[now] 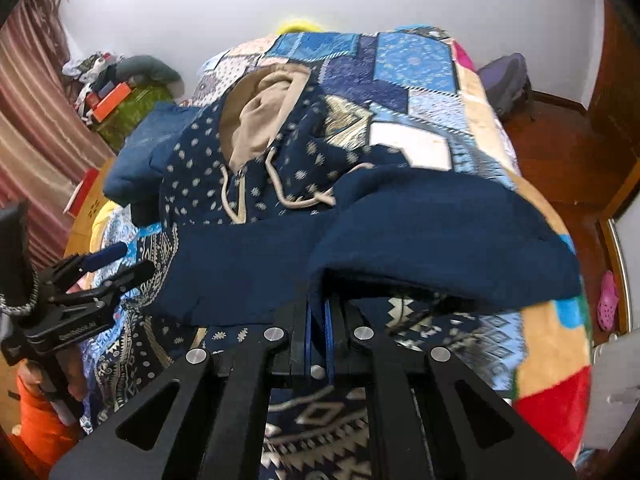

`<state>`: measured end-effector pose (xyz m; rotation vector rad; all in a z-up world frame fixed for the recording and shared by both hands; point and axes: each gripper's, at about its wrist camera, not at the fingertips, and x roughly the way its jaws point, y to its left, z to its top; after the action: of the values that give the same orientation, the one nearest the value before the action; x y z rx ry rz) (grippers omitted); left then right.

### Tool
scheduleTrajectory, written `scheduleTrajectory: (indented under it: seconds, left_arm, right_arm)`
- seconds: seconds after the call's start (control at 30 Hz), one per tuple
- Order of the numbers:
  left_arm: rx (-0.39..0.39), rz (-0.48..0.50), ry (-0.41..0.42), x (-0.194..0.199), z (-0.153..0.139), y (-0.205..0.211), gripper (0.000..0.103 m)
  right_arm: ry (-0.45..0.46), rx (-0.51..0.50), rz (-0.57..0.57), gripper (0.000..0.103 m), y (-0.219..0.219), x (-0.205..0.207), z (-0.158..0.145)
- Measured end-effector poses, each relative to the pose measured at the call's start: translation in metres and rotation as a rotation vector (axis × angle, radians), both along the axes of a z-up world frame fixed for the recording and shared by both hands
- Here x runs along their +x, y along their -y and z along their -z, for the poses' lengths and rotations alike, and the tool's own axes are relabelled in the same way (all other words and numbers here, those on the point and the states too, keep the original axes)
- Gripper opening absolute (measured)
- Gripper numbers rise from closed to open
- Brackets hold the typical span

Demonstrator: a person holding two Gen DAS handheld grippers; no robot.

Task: Fold large clothes

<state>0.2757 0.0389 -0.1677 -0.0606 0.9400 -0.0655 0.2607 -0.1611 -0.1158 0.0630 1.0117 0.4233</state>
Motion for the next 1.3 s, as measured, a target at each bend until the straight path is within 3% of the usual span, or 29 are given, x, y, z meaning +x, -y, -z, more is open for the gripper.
scheduleTrajectory:
  seconds: [0.3,0.37,0.43,0.5,0.7,0.97,1.07,1.17,1.27,1.3]
  left_arm:
    - [0.015,0.041,-0.001,0.003,0.0,0.016,0.069]
    - [0.016,0.043,-0.003,0.005,0.001,0.017,0.069]
    - [0.016,0.044,-0.007,0.006,0.002,0.018,0.069]
    - [0.018,0.044,-0.012,0.008,0.004,0.019,0.069]
    - [0.017,0.04,-0.025,0.013,0.009,0.021,0.069]
    - [0.028,0.051,-0.032,0.016,0.012,0.025,0.069]
    - [0.03,0.045,-0.037,0.017,0.013,0.023,0.069]
    - [0.027,0.032,-0.044,0.018,0.015,0.021,0.069]
    - [0.028,0.021,-0.048,0.018,0.016,0.018,0.069]
    - [0.029,0.02,-0.047,0.018,0.016,0.017,0.069]
  right_arm:
    - [0.098,0.079,0.192,0.013,0.059,-0.002,-0.039]
    - [0.096,0.11,0.243,0.021,0.074,-0.001,-0.042]
    - [0.097,0.128,0.278,0.045,0.085,-0.001,-0.042]
    - [0.099,0.147,0.32,0.056,0.097,-0.002,-0.042]
    - [0.058,0.22,0.412,0.062,0.13,0.008,-0.028]
    - [-0.231,0.389,0.56,0.062,0.166,0.043,0.064]
    - [-0.289,0.424,0.605,0.062,0.173,0.049,0.088]
    - [-0.278,0.433,0.645,0.059,0.178,0.053,0.096]
    - [-0.256,0.39,0.684,0.037,0.179,0.057,0.095]
    - [-0.255,0.376,0.689,0.021,0.179,0.059,0.094]
